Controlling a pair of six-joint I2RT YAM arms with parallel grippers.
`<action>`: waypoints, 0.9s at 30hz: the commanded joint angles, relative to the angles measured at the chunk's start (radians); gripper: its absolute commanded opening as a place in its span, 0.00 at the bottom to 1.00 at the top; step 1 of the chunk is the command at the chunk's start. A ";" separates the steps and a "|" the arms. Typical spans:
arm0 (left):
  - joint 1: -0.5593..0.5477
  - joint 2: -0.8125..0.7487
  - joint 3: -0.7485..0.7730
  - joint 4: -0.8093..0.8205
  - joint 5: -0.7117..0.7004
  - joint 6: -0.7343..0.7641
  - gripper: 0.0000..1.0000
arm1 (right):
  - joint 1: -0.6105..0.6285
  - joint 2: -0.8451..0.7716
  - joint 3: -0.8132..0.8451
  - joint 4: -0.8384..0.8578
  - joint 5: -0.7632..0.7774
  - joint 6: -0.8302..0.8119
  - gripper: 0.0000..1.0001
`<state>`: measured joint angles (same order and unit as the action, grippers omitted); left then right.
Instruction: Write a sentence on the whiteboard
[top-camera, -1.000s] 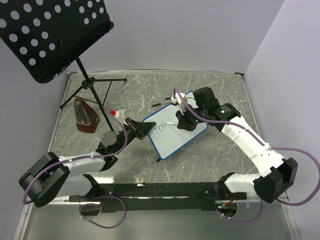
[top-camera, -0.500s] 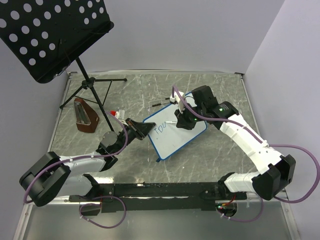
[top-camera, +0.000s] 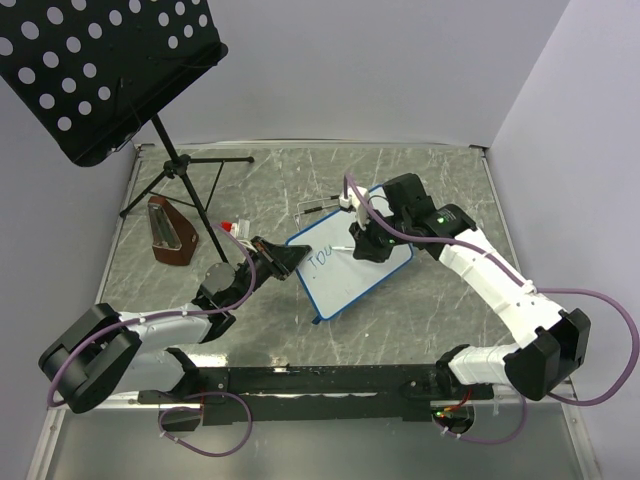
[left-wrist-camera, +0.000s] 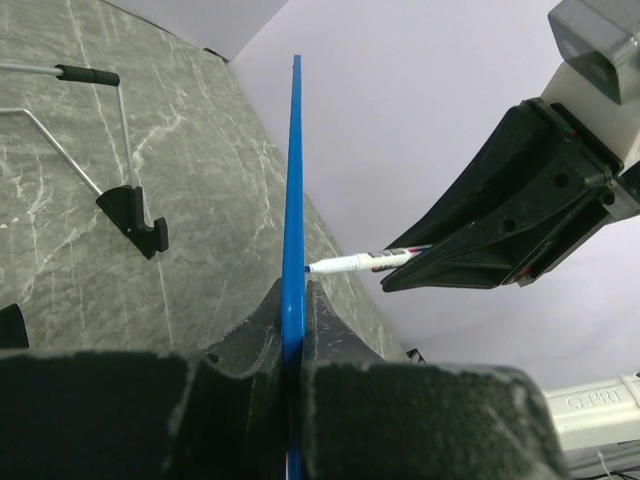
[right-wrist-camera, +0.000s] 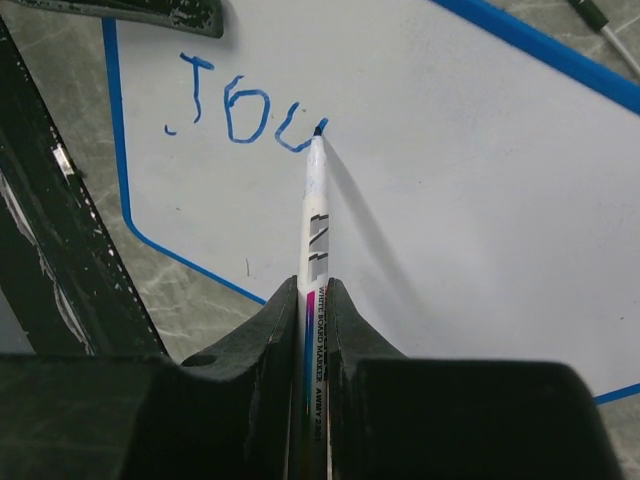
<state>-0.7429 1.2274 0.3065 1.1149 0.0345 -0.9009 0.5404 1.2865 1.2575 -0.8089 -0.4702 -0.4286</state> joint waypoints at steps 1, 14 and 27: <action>-0.004 -0.055 0.020 0.183 0.007 -0.032 0.01 | -0.003 -0.018 -0.020 -0.022 -0.001 -0.016 0.00; -0.001 -0.068 0.020 0.172 -0.005 -0.026 0.01 | -0.002 -0.026 -0.061 -0.050 -0.022 -0.036 0.00; 0.005 -0.075 0.016 0.171 -0.005 -0.026 0.01 | 0.006 -0.024 -0.072 -0.072 -0.070 -0.052 0.00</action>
<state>-0.7372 1.2057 0.3065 1.0874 0.0216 -0.8871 0.5407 1.2781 1.1881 -0.8688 -0.5182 -0.4660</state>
